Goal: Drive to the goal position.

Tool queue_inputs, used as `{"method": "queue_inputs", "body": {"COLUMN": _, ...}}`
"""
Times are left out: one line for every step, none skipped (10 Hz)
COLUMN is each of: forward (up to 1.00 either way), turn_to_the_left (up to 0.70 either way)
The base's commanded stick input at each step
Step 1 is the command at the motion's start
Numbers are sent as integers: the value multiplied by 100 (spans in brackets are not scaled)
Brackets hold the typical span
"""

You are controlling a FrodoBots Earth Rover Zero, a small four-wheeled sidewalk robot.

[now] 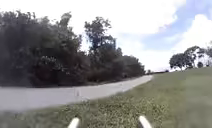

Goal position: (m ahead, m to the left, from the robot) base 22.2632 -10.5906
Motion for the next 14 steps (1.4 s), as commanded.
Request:
{"method": "queue_inputs", "body": {"forward": 70, "turn_to_the_left": 0}}
{"method": "queue_inputs", "body": {"forward": 70, "turn_to_the_left": 0}}
{"method": "queue_inputs", "body": {"forward": 70, "turn_to_the_left": 0}}
{"method": "queue_inputs", "body": {"forward": 70, "turn_to_the_left": -4}}
{"method": "queue_inputs", "body": {"forward": 70, "turn_to_the_left": -26}}
{"method": "queue_inputs", "body": {"forward": 70, "turn_to_the_left": -35}}
{"method": "queue_inputs", "body": {"forward": 70, "turn_to_the_left": -35}}
{"method": "queue_inputs", "body": {"forward": 70, "turn_to_the_left": -35}}
{"method": "queue_inputs", "body": {"forward": 70, "turn_to_the_left": -35}}
{"method": "queue_inputs", "body": {"forward": 70, "turn_to_the_left": -35}}
{"method": "queue_inputs", "body": {"forward": 70, "turn_to_the_left": -35}}
{"method": "queue_inputs", "body": {"forward": 70, "turn_to_the_left": -22}}
{"method": "queue_inputs", "body": {"forward": 70, "turn_to_the_left": -1}}
{"method": "queue_inputs", "body": {"forward": 70, "turn_to_the_left": 0}}
